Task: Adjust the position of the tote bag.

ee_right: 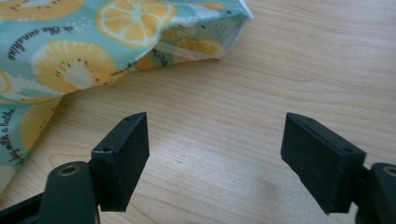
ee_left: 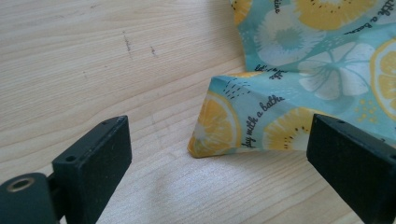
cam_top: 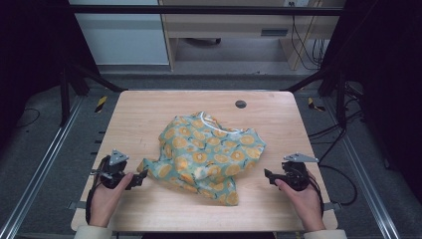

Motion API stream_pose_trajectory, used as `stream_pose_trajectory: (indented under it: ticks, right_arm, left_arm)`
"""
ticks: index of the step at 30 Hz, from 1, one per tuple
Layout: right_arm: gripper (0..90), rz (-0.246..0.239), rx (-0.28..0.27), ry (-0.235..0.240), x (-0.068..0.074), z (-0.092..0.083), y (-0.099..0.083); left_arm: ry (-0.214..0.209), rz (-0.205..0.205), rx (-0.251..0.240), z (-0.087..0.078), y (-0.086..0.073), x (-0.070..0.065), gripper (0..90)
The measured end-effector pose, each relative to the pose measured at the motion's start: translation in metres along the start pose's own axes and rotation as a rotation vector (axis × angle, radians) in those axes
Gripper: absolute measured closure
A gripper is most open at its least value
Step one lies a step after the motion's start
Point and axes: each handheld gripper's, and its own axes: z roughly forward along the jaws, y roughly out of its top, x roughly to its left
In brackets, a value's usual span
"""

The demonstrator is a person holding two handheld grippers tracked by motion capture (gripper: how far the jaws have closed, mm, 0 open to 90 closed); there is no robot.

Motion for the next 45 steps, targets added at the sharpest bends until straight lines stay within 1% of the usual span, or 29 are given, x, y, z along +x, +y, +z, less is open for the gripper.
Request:
stream_pose_trajectory:
  ticks: [1,2,3,6,9,12,13,15,18,19,21,22,23,24,25,26,28,29,31,32,33,34,36,38,39,43,45]
  right_arm:
    - [24.4,-0.012,0.008,0.005,0.001,0.0,0.005]
    - [24.4,-0.014,0.005,0.013,0.001,0.0,0.007]
    - [24.3,-0.021,0.001,0.013,0.002,0.001,0.01]
    - [23.5,-0.04,0.009,0.004,0.003,0.004,0.019]
    - [21.2,-0.058,0.01,0.006,0.0,0.008,0.029]
    - [19.6,-0.054,0.012,0.005,-0.003,0.012,0.04]
    - [19.6,-0.054,0.012,0.005,-0.003,0.012,0.04]
    - [19.2,-0.047,0.009,-0.005,-0.005,0.014,0.05]
    - [18.1,-0.04,0.005,0.005,-0.007,0.016,0.059]
    - [18.1,-0.04,0.005,0.005,-0.007,0.016,0.059]
    - [15.8,-0.043,0.026,0.015,-0.009,0.022,0.068]
    - [15.8,-0.043,0.026,0.015,-0.009,0.022,0.068]
    - [15.3,-0.055,0.035,0.01,-0.01,0.029,0.077]
    - [15.3,-0.055,0.035,0.01,-0.01,0.029,0.077]
    - [14.9,-0.055,0.033,0.015,-0.011,0.035,0.085]
    - [14.9,-0.055,0.033,0.015,-0.011,0.035,0.085]
    - [14.7,-0.052,0.041,0.023,-0.013,0.044,0.093]
    - [15.3,-0.057,0.05,0.025,-0.016,0.052,0.1]
    - [15.1,-0.065,0.064,0.023,-0.018,0.062,0.106]
    - [15.1,-0.065,0.064,0.023,-0.018,0.062,0.106]
    - [15.3,-0.058,0.075,0.036,-0.019,0.068,0.109]
    - [15.3,-0.059,0.081,0.042,-0.02,0.071,0.11]
    - [15.4,-0.043,0.093,0.06,-0.02,0.076,0.111]
    - [15.5,-0.047,0.098,0.063,-0.02,0.078,0.111]
    - [15.6,-0.041,0.112,0.076,-0.019,0.083,0.111]
    - [15.7,-0.032,0.133,0.105,-0.016,0.091,0.107]
    - [15.7,-0.038,0.147,0.108,-0.014,0.096,0.104]
  left_arm:
    - [0.012,0.014,0.001,-0.002,0.0,-0.001,6.5]
    - [0.012,0.014,0.001,-0.002,0.0,-0.001,6.4]
    - [0.023,0.02,-0.014,-0.002,0.0,-0.002,6.4]
    - [0.027,0.02,-0.016,-0.001,-0.001,-0.002,6.1]
    - [0.026,0.021,-0.012,0.0,-0.002,-0.003,6.1]
    - [0.027,0.025,-0.015,-0.001,-0.001,-0.002,6.1]
    - [0.027,0.025,-0.015,-0.001,-0.001,-0.002,6.2]
    - [0.031,0.023,-0.016,-0.002,-0.002,-0.001,6.1]
    - [0.033,0.025,-0.012,-0.001,-0.002,-0.001,6.1]
    - [0.034,0.022,-0.012,-0.001,-0.002,-0.001,6.1]
    - [0.035,0.027,-0.003,0.001,-0.002,-0.002,6.2]
    - [0.035,0.027,-0.003,0.001,-0.002,-0.002,6.2]
    - [0.037,0.032,-0.002,0.001,-0.002,-0.003,6.1]
    - [0.037,0.032,-0.002,0.001,-0.002,-0.003,6.2]
    - [0.045,0.041,0.003,0.002,-0.002,-0.003,6.1]
    - [0.045,0.041,0.003,0.002,-0.002,-0.003,6.2]
    - [0.049,0.043,0.01,0.003,-0.003,-0.004,6.1]
    - [0.055,0.044,0.014,0.003,-0.003,-0.003,6.2]
    - [0.06,0.045,0.016,0.003,-0.004,-0.003,6.2]
    - [0.06,0.045,0.016,0.003,-0.004,-0.003,6.2]
    - [0.063,0.045,0.016,0.003,-0.004,-0.003,6.2]
    - [0.063,0.047,0.017,0.003,-0.004,-0.002,6.2]
    - [0.064,0.05,0.014,0.003,-0.003,-0.002,6.3]
    - [0.063,0.053,0.015,0.003,-0.003,-0.002,6.3]
    - [0.064,0.058,0.013,0.004,-0.002,-0.003,6.3]
    - [0.07,0.072,0.018,0.004,-0.002,-0.005,6.3]
    - [0.073,0.078,0.019,0.003,-0.002,-0.005,6.3]
